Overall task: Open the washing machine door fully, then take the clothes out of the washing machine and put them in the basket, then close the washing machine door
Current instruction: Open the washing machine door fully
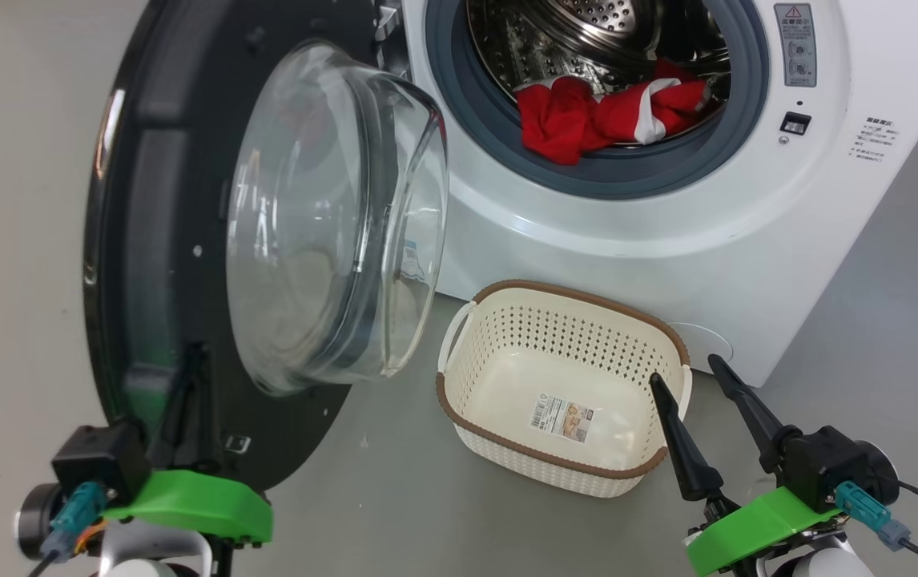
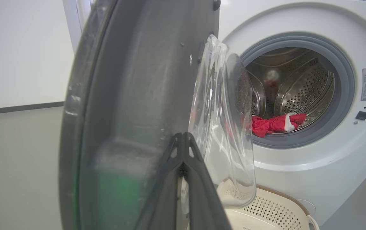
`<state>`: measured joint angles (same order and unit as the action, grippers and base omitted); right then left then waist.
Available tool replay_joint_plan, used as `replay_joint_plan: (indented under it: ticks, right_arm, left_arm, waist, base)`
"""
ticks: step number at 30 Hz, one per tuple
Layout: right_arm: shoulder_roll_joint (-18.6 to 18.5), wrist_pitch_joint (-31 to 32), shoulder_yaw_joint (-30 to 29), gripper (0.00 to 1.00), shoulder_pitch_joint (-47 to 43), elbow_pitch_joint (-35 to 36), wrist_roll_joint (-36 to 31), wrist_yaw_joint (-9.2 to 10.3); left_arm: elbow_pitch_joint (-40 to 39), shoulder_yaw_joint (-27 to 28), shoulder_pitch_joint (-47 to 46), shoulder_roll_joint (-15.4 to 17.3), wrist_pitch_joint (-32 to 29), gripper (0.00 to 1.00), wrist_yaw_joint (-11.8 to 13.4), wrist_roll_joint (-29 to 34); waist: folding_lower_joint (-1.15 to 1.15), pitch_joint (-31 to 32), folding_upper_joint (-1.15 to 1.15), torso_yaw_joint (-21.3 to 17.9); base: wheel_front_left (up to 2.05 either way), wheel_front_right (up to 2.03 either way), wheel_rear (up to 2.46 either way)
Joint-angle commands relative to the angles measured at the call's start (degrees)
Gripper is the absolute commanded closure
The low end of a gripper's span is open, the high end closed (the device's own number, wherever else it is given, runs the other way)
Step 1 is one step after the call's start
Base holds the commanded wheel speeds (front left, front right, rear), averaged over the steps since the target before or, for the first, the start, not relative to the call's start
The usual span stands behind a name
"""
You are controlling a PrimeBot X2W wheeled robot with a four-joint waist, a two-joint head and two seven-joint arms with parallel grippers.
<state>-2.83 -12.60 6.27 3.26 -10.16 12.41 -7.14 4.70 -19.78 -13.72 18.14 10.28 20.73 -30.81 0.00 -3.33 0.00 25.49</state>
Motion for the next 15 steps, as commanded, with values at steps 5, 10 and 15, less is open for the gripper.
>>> replay_joint_plan:
  ticks: [5,10,15]
  right_arm:
    - [-0.05,0.11,1.00,0.00,2.20,1.90,-1.01,-0.35]
    - [-0.05,0.42,0.74,0.00,2.28,2.30,-1.34,-0.35]
    - [-0.05,0.72,0.59,0.00,2.44,2.61,-1.67,-0.35]
  left_arm:
    - [-0.39,5.88,-0.71,3.51,1.71,1.00,1.65,-1.19]
    - [0.39,8.11,-1.21,3.81,2.82,1.00,1.67,-1.99]
    - [2.06,10.15,-2.26,3.50,3.69,1.00,0.73,-3.21]
  waist:
    - [0.00,-0.45,0.00,-0.39]
    - [0.00,-1.16,0.00,-0.53]
    - [0.00,-1.75,0.00,-0.66]
  base:
    - [0.00,0.00,0.00]
    - [0.00,0.00,0.00]
    - [0.00,0.00,0.00]
